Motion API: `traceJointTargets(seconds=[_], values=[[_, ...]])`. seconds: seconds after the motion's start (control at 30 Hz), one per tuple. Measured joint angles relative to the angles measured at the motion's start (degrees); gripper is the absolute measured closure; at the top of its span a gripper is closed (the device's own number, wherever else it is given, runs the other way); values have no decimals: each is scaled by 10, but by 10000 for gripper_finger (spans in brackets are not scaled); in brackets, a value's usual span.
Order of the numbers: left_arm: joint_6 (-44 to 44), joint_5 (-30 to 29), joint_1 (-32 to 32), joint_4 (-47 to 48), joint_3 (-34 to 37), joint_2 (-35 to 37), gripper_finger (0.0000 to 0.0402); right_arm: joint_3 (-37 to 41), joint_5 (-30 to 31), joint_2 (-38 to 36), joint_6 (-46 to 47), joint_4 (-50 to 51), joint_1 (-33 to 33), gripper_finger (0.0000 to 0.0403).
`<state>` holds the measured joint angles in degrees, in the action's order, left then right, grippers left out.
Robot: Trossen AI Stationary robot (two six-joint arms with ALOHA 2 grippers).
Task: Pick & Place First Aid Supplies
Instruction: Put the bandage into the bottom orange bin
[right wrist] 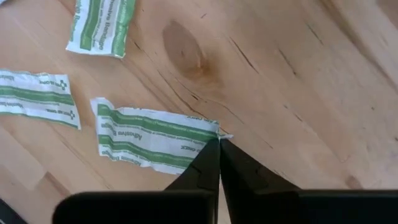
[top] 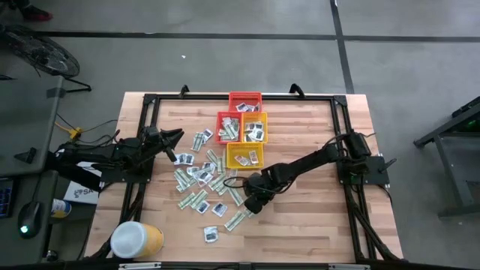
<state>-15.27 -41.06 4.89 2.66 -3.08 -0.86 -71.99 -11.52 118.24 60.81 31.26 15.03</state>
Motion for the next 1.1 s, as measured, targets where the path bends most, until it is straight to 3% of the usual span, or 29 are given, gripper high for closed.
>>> traceJointTargets(seconds=[0.2, 0.53, 1.1], values=[[0, 0, 0, 0, 0, 0, 328, 0, -6, 1, 5, 8, -7, 401], [0, 0, 0, 0, 0, 0, 328, 9, 64, -69, -4, 54, -10, 403], [0, 0, 0, 0, 0, 0, 328, -24, 148, -165, -73, -8, -53, 403]])
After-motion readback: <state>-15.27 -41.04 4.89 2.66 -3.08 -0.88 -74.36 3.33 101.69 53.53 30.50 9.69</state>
